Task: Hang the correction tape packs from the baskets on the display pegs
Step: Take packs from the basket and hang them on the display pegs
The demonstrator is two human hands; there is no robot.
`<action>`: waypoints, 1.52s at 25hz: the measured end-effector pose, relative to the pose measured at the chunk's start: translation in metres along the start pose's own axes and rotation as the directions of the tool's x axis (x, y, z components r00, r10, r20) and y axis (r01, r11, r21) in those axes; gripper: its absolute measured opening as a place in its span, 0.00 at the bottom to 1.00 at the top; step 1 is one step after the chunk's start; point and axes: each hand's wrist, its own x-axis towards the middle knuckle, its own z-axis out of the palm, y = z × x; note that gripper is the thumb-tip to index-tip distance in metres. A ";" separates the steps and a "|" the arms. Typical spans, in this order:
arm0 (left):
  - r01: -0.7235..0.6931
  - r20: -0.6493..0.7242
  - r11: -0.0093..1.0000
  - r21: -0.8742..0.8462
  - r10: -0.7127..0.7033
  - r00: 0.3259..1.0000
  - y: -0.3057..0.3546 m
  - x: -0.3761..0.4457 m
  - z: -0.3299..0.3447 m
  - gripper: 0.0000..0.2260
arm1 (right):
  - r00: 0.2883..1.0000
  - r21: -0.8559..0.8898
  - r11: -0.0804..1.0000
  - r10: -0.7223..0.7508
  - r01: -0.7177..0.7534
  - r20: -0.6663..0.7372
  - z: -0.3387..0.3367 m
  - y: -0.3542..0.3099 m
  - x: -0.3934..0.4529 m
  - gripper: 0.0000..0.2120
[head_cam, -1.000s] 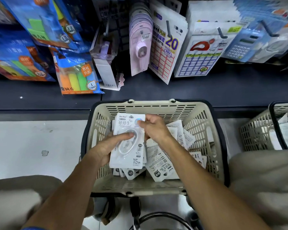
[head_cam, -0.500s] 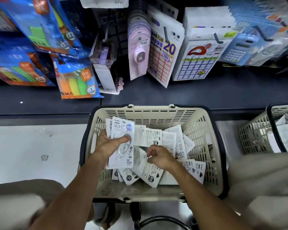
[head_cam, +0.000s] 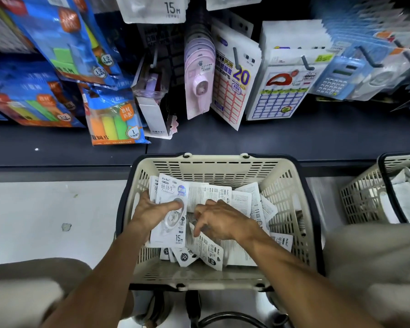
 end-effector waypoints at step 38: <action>-0.468 0.106 0.628 -0.622 0.660 0.744 0.298 -0.166 -0.083 0.37 | 0.532 0.544 0.794 0.346 0.273 -0.772 -0.324 -0.101 -0.120 0.24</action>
